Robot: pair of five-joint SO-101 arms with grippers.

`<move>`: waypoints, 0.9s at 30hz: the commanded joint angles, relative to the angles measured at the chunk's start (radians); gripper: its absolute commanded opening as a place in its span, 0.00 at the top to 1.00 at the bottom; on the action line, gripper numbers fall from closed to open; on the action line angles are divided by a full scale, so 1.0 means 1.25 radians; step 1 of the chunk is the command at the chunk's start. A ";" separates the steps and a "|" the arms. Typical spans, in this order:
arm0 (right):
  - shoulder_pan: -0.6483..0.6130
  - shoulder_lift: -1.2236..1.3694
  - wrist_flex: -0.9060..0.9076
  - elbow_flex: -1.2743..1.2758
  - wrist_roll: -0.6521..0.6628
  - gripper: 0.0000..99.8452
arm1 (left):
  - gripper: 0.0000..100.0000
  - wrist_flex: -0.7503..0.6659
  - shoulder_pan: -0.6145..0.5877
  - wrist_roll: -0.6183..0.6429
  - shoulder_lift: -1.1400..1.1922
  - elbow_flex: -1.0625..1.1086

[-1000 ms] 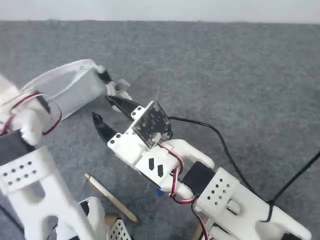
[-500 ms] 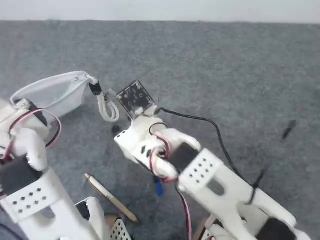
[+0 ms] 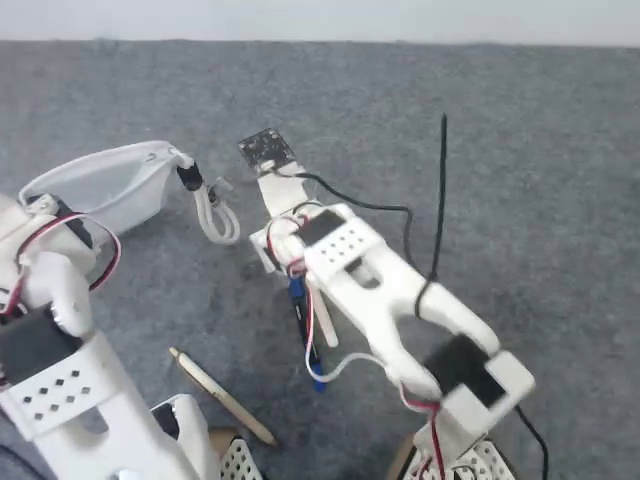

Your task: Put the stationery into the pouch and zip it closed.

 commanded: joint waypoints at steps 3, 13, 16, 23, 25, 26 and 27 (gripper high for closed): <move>0.031 0.099 0.073 -0.158 -0.006 0.85 | 0.99 -0.032 -0.001 0.009 -0.005 -0.019; 0.033 0.255 0.174 -0.300 -0.005 0.86 | 0.99 -0.029 -0.002 0.009 -0.006 -0.017; 0.033 0.293 0.204 -0.335 -0.002 0.90 | 0.99 -0.029 -0.002 0.009 -0.009 -0.017; 0.063 0.322 0.214 -0.385 -0.001 1.00 | 0.99 -0.029 -0.001 0.009 -0.009 -0.015; 0.069 0.315 0.222 -0.387 -0.001 0.99 | 0.99 -0.029 -0.001 0.009 -0.009 -0.015; 0.069 0.305 0.228 -0.387 -0.001 1.00 | 0.99 -0.029 -0.001 0.009 -0.009 -0.015; 0.069 0.295 0.239 -0.385 -0.001 0.99 | 0.99 -0.029 -0.001 0.009 -0.007 -0.015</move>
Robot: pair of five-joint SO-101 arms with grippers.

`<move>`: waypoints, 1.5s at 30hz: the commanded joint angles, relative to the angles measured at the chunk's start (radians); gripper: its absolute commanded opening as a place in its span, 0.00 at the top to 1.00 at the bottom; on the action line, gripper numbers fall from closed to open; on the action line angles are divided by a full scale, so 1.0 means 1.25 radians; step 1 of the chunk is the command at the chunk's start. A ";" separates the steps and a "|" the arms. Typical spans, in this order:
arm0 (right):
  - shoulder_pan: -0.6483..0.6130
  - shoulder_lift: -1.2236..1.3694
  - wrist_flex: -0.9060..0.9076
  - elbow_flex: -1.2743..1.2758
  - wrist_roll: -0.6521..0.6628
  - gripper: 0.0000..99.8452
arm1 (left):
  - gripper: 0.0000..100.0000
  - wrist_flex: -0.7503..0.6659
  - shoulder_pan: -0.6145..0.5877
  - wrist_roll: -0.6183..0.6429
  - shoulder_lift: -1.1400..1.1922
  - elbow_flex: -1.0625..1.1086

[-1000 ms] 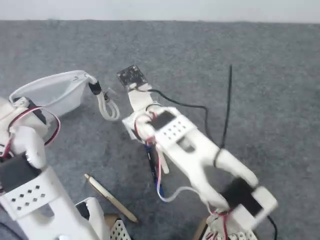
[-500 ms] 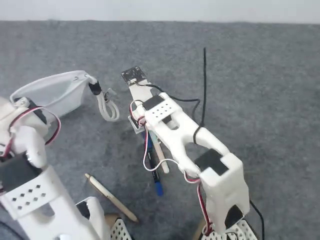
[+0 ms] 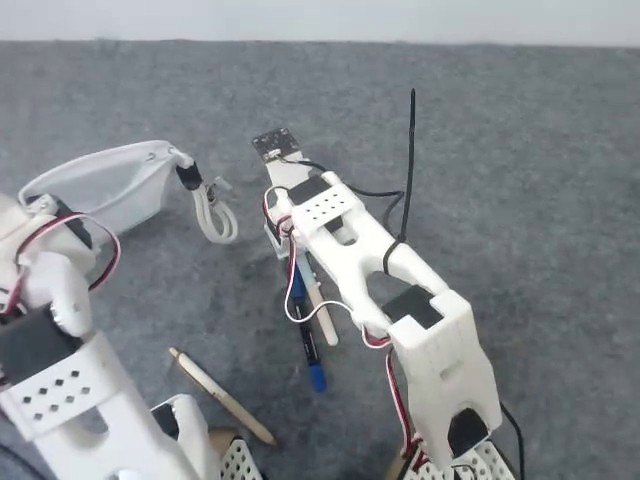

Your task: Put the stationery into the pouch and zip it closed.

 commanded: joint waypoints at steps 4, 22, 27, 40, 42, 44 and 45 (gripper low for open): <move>0.006 -0.083 0.069 -0.042 -0.001 0.99 | 0.99 -0.029 0.000 0.009 -0.006 -0.015; -0.018 -0.294 0.245 -0.041 -0.001 0.99 | 0.99 -0.032 0.001 0.009 -0.005 -0.015; -0.028 -0.353 0.301 -0.038 0.031 0.99 | 0.99 -0.029 0.041 0.009 -0.005 -0.014; -0.056 -0.676 0.118 0.282 0.112 0.99 | 0.99 -0.011 0.151 0.009 -0.005 -0.014; -0.056 -0.756 0.039 0.369 0.112 0.99 | 0.99 -0.011 0.160 0.009 -0.005 -0.013; -0.056 -0.833 -0.045 0.453 0.113 0.99 | 0.99 -0.011 0.162 0.009 -0.004 -0.012; -0.056 -0.870 -0.083 0.491 0.113 0.99 | 0.99 -0.015 0.164 0.009 -0.004 -0.006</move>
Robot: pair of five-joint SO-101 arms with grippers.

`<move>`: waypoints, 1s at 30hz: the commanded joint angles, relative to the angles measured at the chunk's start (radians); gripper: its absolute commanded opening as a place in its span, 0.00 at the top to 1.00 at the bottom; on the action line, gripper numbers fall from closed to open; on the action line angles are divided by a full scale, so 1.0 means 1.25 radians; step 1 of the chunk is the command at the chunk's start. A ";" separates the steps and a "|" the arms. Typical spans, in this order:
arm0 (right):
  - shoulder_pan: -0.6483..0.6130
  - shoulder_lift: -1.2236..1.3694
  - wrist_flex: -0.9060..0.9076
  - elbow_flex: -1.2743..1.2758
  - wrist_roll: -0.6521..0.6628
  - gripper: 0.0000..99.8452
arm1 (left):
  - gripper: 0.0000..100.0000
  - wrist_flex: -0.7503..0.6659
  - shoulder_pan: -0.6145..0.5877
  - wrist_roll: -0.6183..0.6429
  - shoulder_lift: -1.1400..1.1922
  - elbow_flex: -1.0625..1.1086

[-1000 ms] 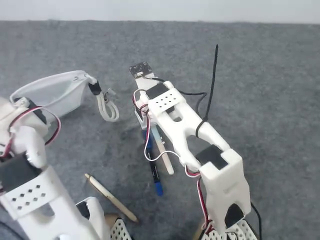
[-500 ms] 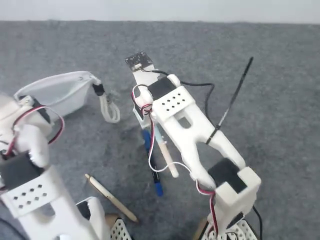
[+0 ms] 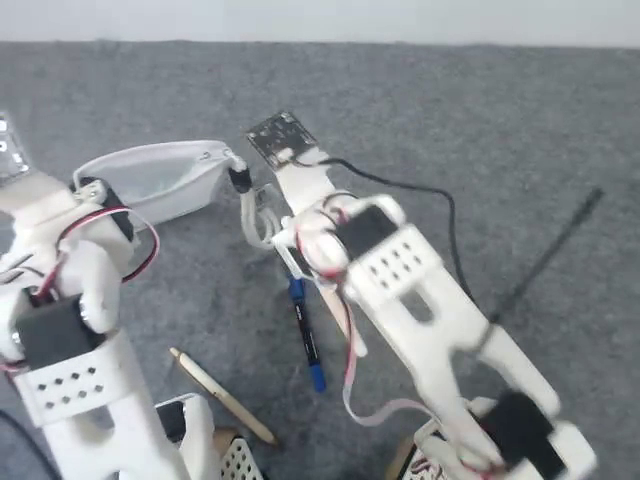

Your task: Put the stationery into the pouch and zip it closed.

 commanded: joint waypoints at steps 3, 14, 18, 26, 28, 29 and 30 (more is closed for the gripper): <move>-0.008 -0.235 -0.199 0.164 0.010 0.99 | 0.99 -0.017 0.014 0.007 -0.004 -0.002; -0.009 -0.425 -0.347 0.308 0.006 0.99 | 0.99 -0.015 0.015 0.007 -0.004 -0.001; -0.024 -0.506 -0.401 0.363 0.006 0.99 | 0.99 -0.017 0.015 0.007 -0.004 -0.001; -0.072 -0.702 -0.525 0.465 0.006 0.99 | 0.99 -0.018 0.014 0.006 -0.004 -0.002; -0.085 -0.736 -0.569 0.484 0.007 0.99 | 0.99 -0.018 0.014 0.005 -0.004 -0.002; -0.091 -0.748 -0.590 0.492 0.011 0.99 | 0.99 -0.018 0.012 -0.005 -0.004 -0.002; -0.099 -0.759 -0.609 0.501 0.012 0.99 | 0.99 -0.017 0.012 -0.011 -0.004 -0.002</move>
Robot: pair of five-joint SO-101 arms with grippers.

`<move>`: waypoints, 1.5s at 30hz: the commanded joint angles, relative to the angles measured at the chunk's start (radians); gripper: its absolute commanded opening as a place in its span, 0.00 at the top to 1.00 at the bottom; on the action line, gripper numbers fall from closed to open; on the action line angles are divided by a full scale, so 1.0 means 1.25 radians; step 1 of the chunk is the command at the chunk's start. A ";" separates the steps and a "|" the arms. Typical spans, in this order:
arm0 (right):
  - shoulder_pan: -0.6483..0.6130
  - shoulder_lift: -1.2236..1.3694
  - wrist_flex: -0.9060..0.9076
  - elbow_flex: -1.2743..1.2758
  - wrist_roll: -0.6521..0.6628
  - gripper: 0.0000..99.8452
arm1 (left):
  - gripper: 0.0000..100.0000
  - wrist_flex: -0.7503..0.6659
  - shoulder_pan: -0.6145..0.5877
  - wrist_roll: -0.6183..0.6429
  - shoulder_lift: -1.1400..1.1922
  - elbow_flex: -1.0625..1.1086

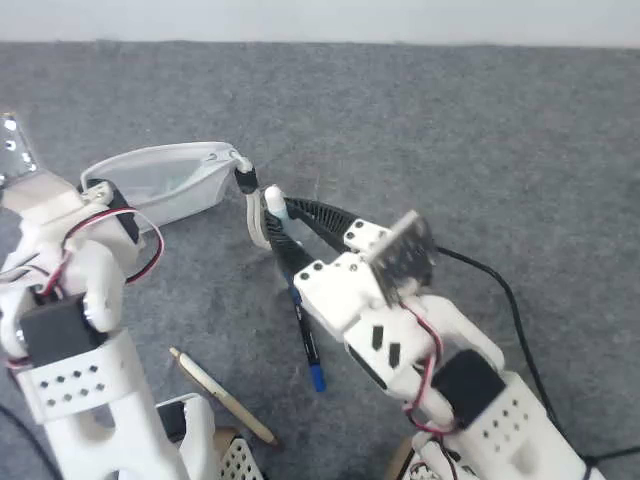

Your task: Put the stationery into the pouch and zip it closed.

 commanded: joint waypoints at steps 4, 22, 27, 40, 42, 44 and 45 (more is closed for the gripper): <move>-0.040 -0.060 -0.141 0.009 0.012 0.99 | 0.99 -0.015 0.002 -0.014 -0.004 -0.019; -0.060 -0.040 -0.467 -0.005 0.014 0.99 | 0.99 -0.017 0.004 -0.014 -0.004 -0.002; -0.056 0.089 -0.536 -0.082 0.014 0.99 | 0.99 -0.015 0.001 -0.014 -0.005 -0.006; -0.060 0.431 -0.661 -0.293 0.012 0.99 | 0.99 -0.012 0.002 -0.014 -0.006 -0.002; -0.060 0.441 -0.662 -0.296 0.012 0.99 | 0.99 -0.014 0.002 -0.014 -0.005 -0.002; -0.058 0.450 -0.662 -0.302 0.012 0.99 | 0.99 -0.015 0.001 -0.014 -0.005 -0.002; -0.058 0.458 -0.662 -0.308 0.012 0.99 | 0.99 -0.016 0.000 -0.014 -0.005 -0.002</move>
